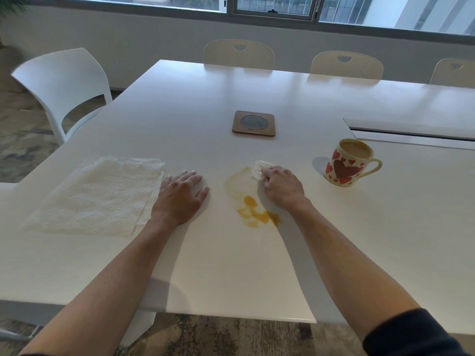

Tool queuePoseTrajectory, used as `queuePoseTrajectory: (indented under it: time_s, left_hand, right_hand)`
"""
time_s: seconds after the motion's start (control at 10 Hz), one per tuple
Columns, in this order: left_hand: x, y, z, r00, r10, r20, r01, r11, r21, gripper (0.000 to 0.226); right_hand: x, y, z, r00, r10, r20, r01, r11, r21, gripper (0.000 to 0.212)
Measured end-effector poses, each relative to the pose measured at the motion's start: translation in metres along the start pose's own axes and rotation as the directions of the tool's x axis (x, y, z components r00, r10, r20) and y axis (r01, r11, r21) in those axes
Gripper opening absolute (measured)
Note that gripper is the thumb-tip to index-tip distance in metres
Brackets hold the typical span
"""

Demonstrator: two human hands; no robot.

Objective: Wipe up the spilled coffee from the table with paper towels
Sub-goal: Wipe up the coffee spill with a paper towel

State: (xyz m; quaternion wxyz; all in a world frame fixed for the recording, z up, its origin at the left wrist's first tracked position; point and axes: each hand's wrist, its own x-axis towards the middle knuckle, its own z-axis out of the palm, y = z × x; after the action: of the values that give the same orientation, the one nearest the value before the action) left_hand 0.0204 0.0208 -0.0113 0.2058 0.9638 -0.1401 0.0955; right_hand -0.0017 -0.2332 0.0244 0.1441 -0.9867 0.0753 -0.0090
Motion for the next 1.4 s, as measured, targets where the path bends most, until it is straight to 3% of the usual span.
queuePoseTrajectory:
  time_s: [0.2,0.3,0.6,1.0,1.4]
  left_hand:
    - [0.0,0.0,0.0,1.0,0.001,0.003,-0.001,1.0,0.003,0.048]
    - [0.0,-0.001,0.0,1.0,-0.002,0.007,0.001,1.0,0.013,0.049]
    - [0.001,0.001,0.001,1.0,-0.005,0.008,0.005,1.0,0.018,0.049]
    - [0.001,0.001,-0.001,1.0,-0.004,0.005,0.004,1.0,0.003,0.05]
    - [-0.002,0.002,-0.003,1.0,0.001,0.005,-0.001,1.0,-0.009,0.039]
  right_hand:
    - [0.007,-0.016,-0.003,0.999,-0.028,-0.045,0.023,0.994,-0.103,0.037]
    - [0.008,-0.027,-0.006,0.997,-0.069,-0.029,0.065,0.99,-0.125,0.049]
    - [0.013,-0.055,0.001,0.98,-0.175,0.094,0.184,0.978,-0.094,0.051]
    - [-0.011,-0.067,0.018,0.898,-0.43,0.097,0.429,0.903,0.024,0.047]
    - [-0.041,-0.043,0.01,0.868,-0.484,0.113,0.474,0.874,0.109,0.041]
